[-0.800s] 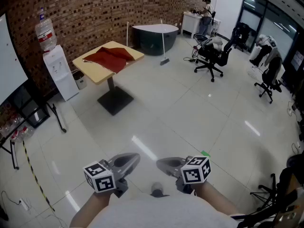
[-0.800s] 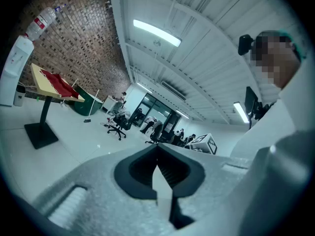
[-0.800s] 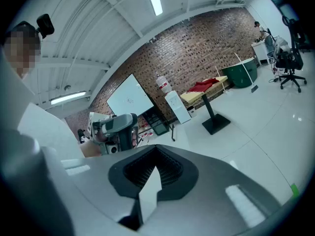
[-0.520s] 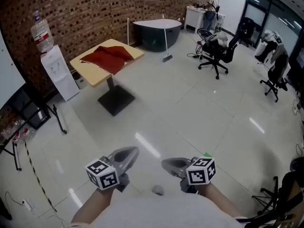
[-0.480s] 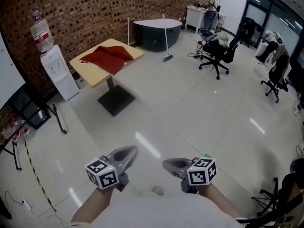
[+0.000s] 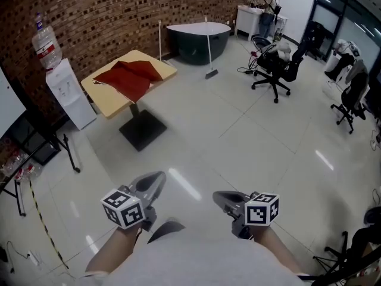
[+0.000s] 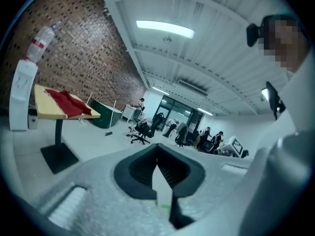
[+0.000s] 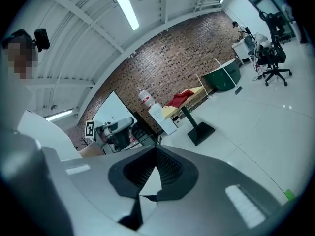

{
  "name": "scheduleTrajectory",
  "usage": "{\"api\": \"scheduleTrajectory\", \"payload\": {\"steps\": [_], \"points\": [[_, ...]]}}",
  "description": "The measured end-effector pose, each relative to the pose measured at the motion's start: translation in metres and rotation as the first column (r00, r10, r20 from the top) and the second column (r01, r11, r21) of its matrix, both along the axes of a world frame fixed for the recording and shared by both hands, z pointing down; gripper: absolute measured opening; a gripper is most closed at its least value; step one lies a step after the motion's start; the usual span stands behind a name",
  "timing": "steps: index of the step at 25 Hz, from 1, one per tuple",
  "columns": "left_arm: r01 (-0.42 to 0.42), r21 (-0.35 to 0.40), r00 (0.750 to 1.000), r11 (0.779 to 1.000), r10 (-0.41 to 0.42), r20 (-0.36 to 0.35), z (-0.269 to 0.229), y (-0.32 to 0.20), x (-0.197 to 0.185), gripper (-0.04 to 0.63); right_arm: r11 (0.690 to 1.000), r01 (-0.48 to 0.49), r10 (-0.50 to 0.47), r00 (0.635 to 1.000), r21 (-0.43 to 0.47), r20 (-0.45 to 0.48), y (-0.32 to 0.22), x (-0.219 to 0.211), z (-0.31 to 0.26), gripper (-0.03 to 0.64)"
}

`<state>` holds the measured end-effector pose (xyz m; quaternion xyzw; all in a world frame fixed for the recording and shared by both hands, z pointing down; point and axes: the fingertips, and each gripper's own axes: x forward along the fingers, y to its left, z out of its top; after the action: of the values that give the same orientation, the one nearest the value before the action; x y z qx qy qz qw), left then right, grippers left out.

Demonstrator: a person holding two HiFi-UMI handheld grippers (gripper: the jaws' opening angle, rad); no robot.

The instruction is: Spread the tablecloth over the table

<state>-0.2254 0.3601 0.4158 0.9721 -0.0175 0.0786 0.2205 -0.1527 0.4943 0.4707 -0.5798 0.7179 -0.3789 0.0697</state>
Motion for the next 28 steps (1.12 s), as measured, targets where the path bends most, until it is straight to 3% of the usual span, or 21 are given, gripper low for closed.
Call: {"api": "scheduleTrajectory", "payload": {"steps": [2,7,13,17,22,28], "points": [[-0.010,0.045,1.000,0.999,0.009,0.025,0.002,-0.015,0.015,0.000,1.000,-0.004,0.004,1.000,-0.003,-0.001,-0.014,0.018,0.001,0.000],[-0.013,0.005,0.999,1.000,0.013,0.037,0.021,-0.073,0.072,0.000,0.999,-0.037,0.037,0.999,-0.010,-0.011,-0.064,0.076,0.012,0.000],[-0.028,-0.046,1.000,0.999,0.029,0.011,0.033,-0.165,0.175,0.001,0.998,-0.038,0.035,0.999,-0.059,-0.040,-0.156,0.168,0.013,0.000],[-0.027,-0.021,0.999,0.999,0.028,0.034,0.035,-0.241,0.230,0.000,0.996,-0.021,0.018,0.999,-0.089,-0.042,-0.238,0.232,0.007,0.000],[0.049,-0.008,0.997,0.999,-0.048,0.058,0.032,-0.342,0.257,0.002,0.996,0.053,-0.056,0.998,-0.068,-0.040,-0.345,0.272,0.000,0.000],[0.149,0.015,0.983,0.989,-0.150,0.104,0.036,-0.398,0.247,0.000,0.979,0.197,-0.199,0.979,-0.053,-0.033,-0.416,0.277,0.000,0.000]]}}
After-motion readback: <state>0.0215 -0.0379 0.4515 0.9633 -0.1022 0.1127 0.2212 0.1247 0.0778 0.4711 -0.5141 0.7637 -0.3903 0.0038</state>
